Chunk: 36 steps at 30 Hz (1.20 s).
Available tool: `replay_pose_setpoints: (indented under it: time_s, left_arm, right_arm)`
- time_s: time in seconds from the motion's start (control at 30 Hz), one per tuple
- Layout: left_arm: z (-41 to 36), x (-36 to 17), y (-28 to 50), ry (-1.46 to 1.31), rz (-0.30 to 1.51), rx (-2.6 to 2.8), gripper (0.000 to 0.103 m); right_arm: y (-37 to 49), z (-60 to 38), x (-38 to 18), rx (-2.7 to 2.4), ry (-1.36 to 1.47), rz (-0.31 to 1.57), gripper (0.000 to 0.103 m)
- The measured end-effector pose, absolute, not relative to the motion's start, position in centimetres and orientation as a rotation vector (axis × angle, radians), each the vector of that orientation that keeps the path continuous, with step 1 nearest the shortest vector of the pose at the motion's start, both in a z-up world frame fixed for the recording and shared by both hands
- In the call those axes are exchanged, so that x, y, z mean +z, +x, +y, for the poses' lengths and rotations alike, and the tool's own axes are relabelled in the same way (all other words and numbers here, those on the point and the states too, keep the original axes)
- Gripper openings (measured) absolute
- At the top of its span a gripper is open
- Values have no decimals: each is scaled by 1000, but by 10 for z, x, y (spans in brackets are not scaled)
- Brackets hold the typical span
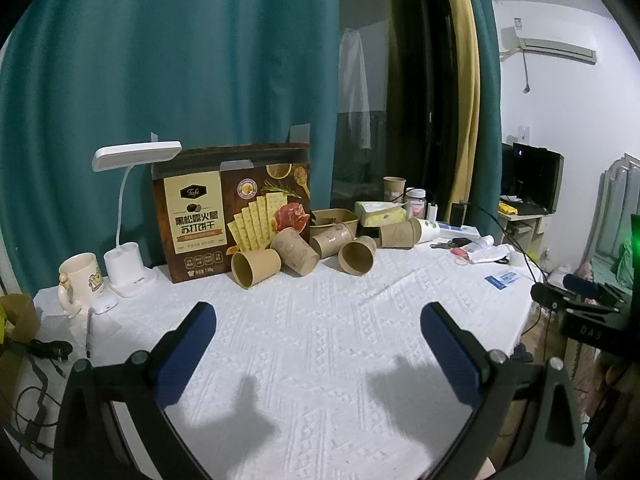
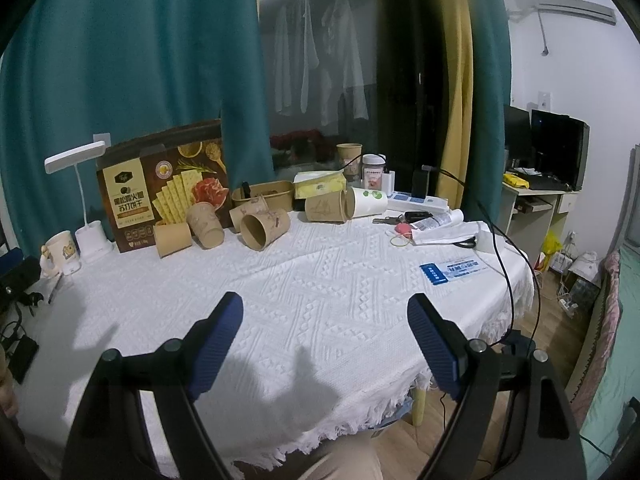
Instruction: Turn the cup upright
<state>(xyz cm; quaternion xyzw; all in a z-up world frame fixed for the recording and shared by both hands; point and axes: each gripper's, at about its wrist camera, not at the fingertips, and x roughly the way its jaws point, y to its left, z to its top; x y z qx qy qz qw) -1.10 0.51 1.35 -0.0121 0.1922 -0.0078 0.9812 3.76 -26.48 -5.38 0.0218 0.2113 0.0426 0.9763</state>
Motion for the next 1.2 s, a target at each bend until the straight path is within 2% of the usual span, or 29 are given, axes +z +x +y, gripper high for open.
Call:
replay_pose_setpoints:
  time_s: [1.2]
  left_arm:
    - [2, 13, -11, -19, 376, -32, 102]
  right_arm:
    - [42, -268, -50, 95, 60, 422, 83]
